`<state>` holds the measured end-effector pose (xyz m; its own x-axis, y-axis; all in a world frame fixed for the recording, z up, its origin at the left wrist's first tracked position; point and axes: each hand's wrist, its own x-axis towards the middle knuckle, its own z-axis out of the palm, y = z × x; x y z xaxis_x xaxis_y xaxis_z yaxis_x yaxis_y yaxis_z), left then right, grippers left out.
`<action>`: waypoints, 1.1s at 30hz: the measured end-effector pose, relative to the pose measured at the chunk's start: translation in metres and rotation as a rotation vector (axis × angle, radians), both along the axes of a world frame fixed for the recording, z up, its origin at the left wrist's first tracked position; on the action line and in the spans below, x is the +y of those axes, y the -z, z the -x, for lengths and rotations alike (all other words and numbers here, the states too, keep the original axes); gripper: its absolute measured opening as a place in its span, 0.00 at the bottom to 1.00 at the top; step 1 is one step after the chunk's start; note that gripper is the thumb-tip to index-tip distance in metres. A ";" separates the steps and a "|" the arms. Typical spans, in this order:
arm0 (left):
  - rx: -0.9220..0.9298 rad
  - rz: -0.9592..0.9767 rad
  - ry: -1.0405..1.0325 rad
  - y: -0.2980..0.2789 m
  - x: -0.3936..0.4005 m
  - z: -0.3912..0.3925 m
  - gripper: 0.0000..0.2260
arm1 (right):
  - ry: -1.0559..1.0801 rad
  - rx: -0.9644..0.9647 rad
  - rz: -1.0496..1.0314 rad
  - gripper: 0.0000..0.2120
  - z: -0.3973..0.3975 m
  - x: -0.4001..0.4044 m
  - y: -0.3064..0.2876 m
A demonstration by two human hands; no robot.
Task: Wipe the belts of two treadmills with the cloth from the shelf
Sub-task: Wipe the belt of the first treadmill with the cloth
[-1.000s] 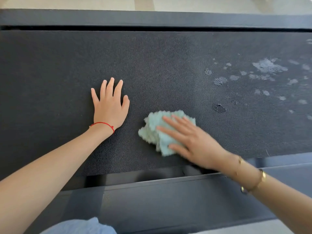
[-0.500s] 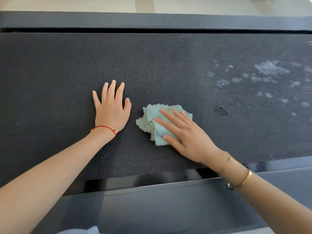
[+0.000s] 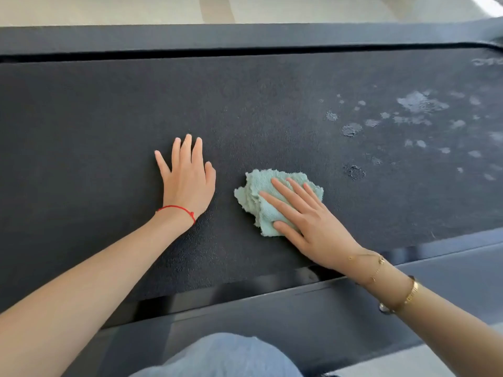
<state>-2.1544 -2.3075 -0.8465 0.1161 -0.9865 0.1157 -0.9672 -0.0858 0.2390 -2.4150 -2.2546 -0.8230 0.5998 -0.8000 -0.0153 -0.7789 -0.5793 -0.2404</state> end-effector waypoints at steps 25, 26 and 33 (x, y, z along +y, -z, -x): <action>0.032 -0.018 0.086 0.000 -0.070 0.103 0.25 | 0.238 -0.020 0.046 0.25 0.090 -0.149 0.011; 0.019 -0.019 0.070 0.001 -0.072 0.105 0.25 | 0.322 -0.028 0.038 0.25 0.092 -0.180 0.011; 0.004 -0.037 -0.014 0.001 -0.098 0.114 0.26 | 0.165 -0.058 0.053 0.24 0.072 -0.190 0.012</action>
<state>-2.2686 -2.4054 -0.8476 0.1302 -0.9884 0.0783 -0.9650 -0.1082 0.2389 -2.4868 -2.4447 -0.8351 0.4590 -0.8864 0.0602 -0.8502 -0.4579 -0.2598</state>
